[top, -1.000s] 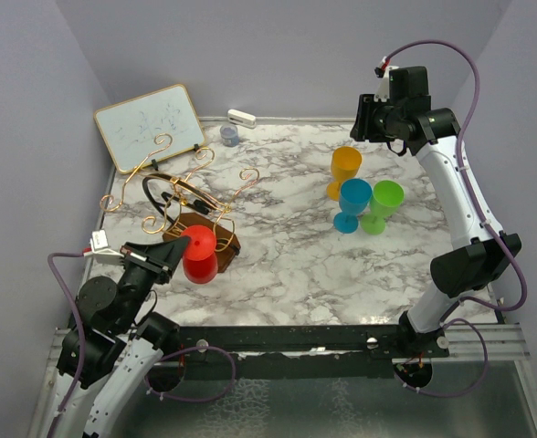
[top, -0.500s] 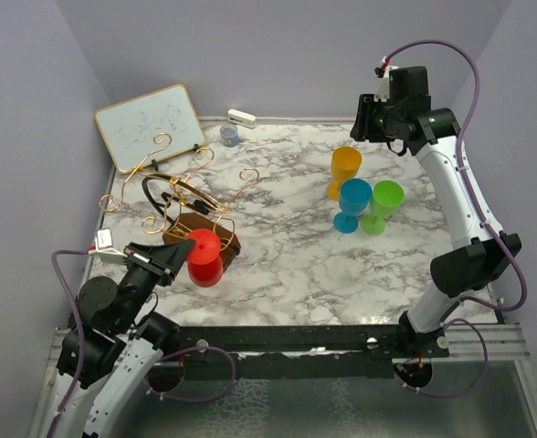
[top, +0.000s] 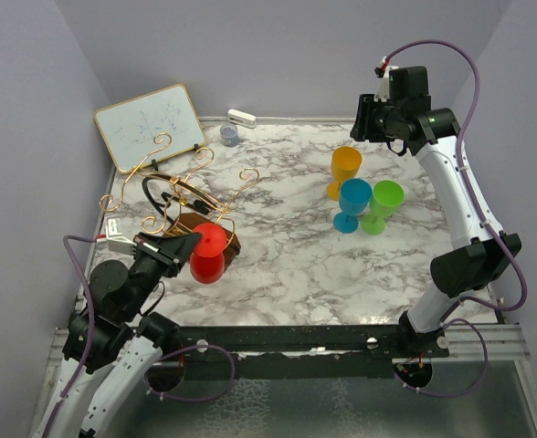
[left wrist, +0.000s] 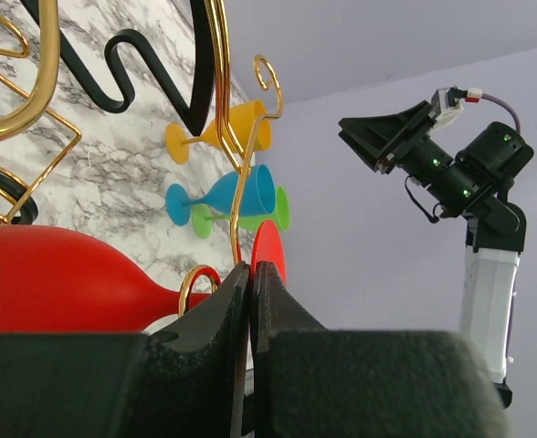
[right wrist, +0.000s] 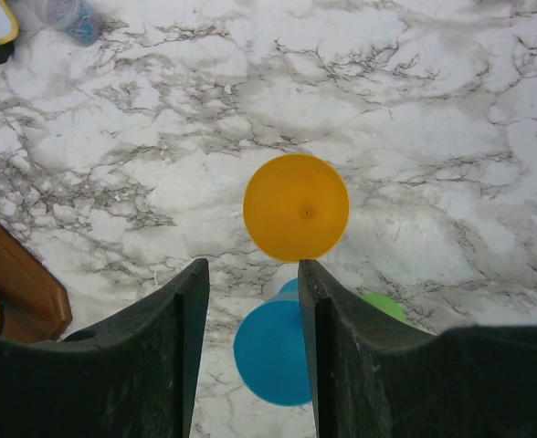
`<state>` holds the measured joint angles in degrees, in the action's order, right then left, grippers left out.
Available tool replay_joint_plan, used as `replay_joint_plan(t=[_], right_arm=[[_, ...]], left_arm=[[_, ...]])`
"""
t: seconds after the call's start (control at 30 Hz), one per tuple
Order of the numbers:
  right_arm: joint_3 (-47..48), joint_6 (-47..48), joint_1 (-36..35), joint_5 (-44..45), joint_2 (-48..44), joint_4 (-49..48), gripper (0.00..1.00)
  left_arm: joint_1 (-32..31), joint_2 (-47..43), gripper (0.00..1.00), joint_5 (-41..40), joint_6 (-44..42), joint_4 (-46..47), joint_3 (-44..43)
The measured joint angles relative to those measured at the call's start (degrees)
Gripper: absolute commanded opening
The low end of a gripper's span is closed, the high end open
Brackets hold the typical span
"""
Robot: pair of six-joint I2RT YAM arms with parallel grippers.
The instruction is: Take the wine glass off the wine glass rack
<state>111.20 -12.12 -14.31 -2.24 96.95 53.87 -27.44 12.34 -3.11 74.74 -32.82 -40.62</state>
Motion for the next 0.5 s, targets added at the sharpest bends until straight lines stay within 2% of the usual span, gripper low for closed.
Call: replay_joint_plan(t=[0.23, 0.5], right_arm=[[-0.46, -0.02, 0.00, -0.02, 0.00, -0.37, 0.43], [-0.61, 0.00, 0.00, -0.28, -0.33, -0.39, 0.43]], left_arm=[[-0.02, 2.97, 0.00, -1.88, -3.45, 0.20, -4.35], [0.00, 9.97, 0.00, -8.46, -10.71, 0.37, -12.72]])
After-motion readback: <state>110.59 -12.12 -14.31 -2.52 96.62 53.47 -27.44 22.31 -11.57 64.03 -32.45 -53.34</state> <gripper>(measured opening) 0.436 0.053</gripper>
